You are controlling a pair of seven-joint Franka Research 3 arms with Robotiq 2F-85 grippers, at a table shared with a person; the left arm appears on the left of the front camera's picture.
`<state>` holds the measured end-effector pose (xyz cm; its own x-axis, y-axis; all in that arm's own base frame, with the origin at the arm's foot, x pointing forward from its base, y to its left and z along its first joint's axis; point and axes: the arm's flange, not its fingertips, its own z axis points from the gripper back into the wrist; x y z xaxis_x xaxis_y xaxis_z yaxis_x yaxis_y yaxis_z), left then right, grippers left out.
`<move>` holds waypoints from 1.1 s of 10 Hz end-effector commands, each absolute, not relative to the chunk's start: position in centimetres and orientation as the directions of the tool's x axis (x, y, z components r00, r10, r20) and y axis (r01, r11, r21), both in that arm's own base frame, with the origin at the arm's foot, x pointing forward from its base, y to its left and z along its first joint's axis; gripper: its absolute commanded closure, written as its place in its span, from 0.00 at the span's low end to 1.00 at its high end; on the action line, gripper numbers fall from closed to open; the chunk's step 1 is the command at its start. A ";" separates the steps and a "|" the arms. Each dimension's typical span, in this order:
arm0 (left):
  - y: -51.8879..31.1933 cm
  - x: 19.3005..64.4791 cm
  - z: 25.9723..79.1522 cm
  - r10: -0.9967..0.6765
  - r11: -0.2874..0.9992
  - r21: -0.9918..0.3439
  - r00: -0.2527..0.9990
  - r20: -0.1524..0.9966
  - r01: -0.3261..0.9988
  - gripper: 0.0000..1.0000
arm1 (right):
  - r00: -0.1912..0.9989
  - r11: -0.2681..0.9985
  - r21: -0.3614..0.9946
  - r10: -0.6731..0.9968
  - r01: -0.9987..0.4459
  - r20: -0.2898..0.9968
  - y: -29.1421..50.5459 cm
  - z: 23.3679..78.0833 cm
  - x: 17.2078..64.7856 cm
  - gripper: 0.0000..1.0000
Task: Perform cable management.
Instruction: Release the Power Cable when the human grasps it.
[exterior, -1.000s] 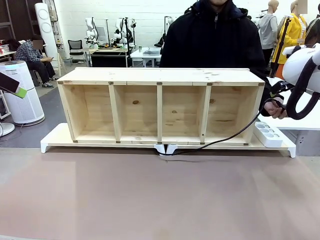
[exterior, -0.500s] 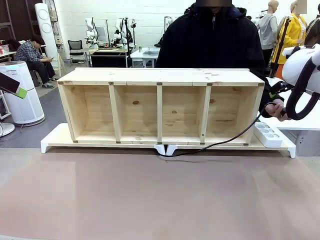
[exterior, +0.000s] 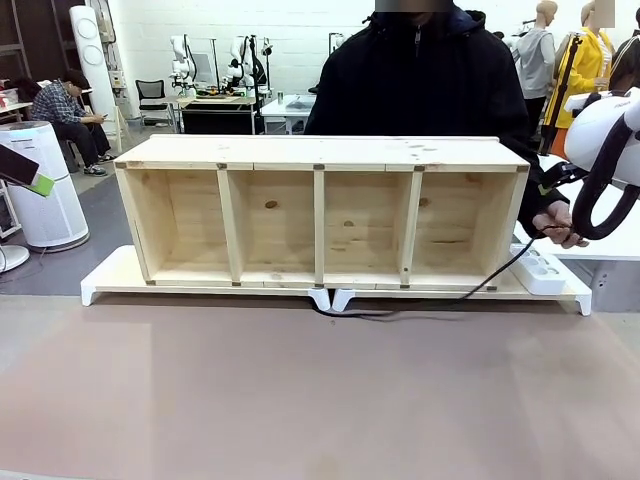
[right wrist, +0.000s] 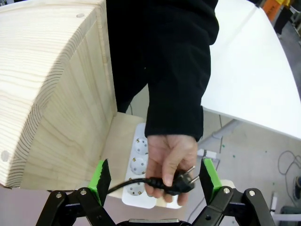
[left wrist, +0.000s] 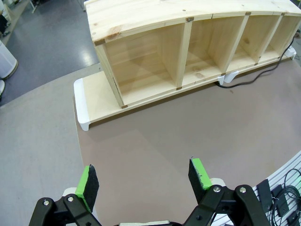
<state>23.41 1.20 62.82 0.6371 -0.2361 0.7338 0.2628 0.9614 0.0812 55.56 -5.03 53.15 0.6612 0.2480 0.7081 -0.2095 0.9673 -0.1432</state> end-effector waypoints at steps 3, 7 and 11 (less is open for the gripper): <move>1.3 23.5 62.9 -0.230 0.963 0.078 0.635 0.737 0.259 0.00 | 0.667 0.967 -0.141 0.248 -0.211 0.703 -5.1 53.0 55.6 0.02; 1.3 23.5 62.9 -0.230 0.963 0.078 0.635 0.737 0.259 0.00 | 0.667 0.967 -0.141 0.248 -0.211 0.703 -5.1 53.0 55.6 0.02; 1.3 23.5 62.9 -0.230 0.963 0.078 0.635 0.737 0.259 0.00 | 0.667 0.967 -0.141 0.248 -0.211 0.703 -5.1 53.0 55.6 0.02</move>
<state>23.41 1.20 62.82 0.6371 -0.2361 0.7338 0.2628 0.9614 0.0812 55.56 -5.03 53.15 0.6612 0.2480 0.7081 -0.2095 0.9673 -0.1432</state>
